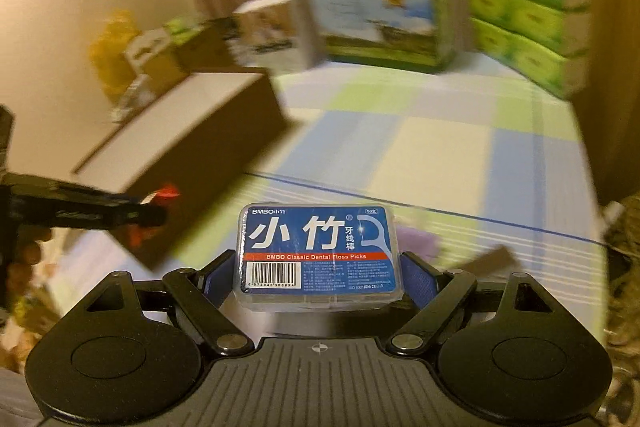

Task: Organize objects
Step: 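Carry candy packet and floss box into the box and release both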

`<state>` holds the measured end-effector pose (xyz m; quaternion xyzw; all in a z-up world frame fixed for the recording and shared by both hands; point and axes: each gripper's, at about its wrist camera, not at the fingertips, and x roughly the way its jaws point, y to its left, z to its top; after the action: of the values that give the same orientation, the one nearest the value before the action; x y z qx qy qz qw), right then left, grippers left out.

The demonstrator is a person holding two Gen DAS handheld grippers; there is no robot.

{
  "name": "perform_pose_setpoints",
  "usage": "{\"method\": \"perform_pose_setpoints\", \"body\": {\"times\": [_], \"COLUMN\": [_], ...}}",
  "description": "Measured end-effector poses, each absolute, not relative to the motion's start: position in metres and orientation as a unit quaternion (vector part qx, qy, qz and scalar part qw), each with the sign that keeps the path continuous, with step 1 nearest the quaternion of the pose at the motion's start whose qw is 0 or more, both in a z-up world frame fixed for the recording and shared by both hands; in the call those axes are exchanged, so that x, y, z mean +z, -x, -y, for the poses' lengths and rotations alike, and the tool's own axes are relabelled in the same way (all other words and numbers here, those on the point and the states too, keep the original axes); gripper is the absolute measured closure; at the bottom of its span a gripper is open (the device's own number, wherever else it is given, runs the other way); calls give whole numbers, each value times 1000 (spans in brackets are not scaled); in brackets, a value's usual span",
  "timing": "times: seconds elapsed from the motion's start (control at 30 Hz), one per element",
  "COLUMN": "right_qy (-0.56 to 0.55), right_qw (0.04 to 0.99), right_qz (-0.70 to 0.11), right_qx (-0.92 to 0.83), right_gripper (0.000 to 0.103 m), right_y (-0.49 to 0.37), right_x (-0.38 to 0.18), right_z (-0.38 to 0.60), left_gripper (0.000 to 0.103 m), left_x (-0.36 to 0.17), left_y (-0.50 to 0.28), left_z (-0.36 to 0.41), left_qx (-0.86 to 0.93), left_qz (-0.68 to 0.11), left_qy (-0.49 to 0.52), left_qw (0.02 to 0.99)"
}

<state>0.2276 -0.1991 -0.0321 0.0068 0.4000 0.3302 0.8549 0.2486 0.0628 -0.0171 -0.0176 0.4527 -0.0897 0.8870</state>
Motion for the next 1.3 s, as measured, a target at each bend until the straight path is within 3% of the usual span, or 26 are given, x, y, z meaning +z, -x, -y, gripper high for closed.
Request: {"method": "perform_pose_setpoints", "body": {"times": [0.63,1.3], "right_qy": [30,133], "right_qw": [812,791], "right_qz": [-347,-380], "right_qx": [467,460], "right_gripper": [20,20], "right_y": [-221,-287], "right_x": [-15,-58], "right_z": [-1,-126], "left_gripper": [80,80], "left_x": [19,-34], "left_y": [-245,-326], "left_z": [-199,-284], "left_qx": [-19,-8], "left_qz": [-408,-465], "left_qy": [41,22], "left_qw": [912,885]}}
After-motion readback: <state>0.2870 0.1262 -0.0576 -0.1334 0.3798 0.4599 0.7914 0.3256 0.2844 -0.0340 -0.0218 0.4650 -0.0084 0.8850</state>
